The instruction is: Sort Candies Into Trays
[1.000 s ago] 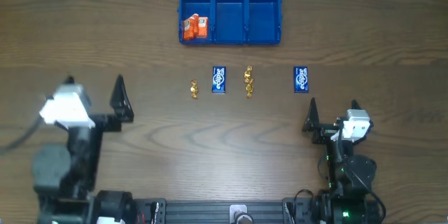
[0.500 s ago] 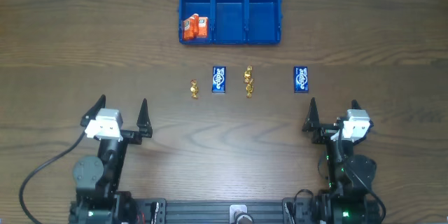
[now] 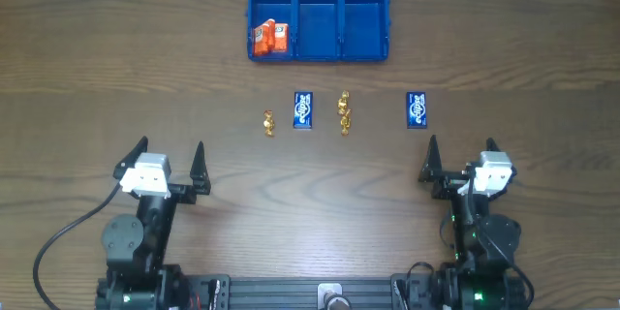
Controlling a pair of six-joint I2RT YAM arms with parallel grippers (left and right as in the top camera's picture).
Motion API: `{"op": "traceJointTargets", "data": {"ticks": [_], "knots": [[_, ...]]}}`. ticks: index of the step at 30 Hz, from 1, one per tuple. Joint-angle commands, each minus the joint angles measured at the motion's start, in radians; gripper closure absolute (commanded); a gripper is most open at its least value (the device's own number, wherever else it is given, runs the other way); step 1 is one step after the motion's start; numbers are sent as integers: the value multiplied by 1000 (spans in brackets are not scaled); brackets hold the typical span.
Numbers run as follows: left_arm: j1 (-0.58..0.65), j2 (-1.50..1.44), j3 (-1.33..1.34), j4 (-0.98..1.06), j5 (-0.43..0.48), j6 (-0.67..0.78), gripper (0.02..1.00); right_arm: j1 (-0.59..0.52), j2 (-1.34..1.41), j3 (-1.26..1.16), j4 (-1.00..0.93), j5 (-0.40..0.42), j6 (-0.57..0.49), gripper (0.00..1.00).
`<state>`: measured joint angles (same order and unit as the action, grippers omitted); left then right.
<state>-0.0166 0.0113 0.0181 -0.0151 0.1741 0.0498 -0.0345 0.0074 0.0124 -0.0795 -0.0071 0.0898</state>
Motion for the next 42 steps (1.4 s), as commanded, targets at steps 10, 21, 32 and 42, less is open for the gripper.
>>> {"op": "traceJointTargets", "data": {"ticks": [10,21,32,42], "knots": [[3,-8,-13,-45,14,7,20,7,-5,-5,-4,5,-10,1],[3,-8,-13,-45,14,7,18,7,-5,-5,-1,3,-8,1],[3,-8,-13,-45,14,7,23,8,-5,-3,3,-64,159,1],[3,-8,-13,-45,14,7,20,8,298,419,-308,-111,172,1]]}}
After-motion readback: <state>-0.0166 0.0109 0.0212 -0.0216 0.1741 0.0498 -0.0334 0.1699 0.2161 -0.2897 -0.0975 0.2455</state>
